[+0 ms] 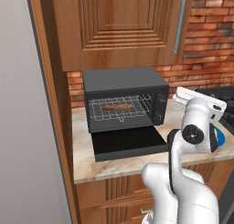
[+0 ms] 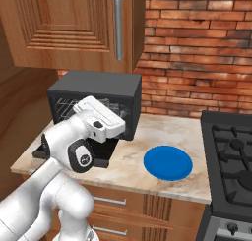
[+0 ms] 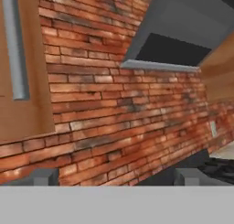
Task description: Pull the toaster oven rack outwards. Pick up the baguette from the plate and place it on the toaster oven rack. Close the toaster oven door fully and set the temperature to the lowest setting.
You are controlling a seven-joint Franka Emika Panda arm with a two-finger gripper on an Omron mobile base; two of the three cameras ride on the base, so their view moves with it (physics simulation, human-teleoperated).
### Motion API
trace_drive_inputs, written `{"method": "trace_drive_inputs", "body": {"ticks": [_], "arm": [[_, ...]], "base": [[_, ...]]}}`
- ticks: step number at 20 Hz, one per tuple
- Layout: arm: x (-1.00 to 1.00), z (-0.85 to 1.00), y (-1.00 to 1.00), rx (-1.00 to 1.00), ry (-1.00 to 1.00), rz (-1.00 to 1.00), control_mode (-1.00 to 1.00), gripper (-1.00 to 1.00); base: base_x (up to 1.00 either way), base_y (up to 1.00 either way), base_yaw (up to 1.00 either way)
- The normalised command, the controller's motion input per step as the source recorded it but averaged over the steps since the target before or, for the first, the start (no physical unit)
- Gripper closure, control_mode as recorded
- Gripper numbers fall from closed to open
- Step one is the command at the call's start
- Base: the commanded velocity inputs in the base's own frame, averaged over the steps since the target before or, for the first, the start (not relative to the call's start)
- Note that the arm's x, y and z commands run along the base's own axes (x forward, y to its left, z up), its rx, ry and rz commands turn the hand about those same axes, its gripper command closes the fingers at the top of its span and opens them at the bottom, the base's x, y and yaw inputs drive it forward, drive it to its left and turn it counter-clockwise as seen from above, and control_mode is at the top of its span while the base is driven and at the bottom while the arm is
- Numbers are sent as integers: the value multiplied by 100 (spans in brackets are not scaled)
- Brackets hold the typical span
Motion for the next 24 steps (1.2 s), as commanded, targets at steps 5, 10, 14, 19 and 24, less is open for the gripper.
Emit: {"method": "trace_drive_inputs", "body": {"ticks": [5, 10, 14, 19, 24], "arm": [[0, 25, -8, 62, -1, 31, -100, -100], [0, 32, -6, 50, 4, 22, -100, -100], [0, 20, 0, 24, 32, 11, -100, -100], [0, -2, 0, 15, 39, 7, -100, -100], [0, -35, 0, 0, 50, 21, -100, -100]], "base": [[0, 0, 0], [0, 0, 0], [0, 0, 0], [0, 0, 0], [0, 0, 0]]}}
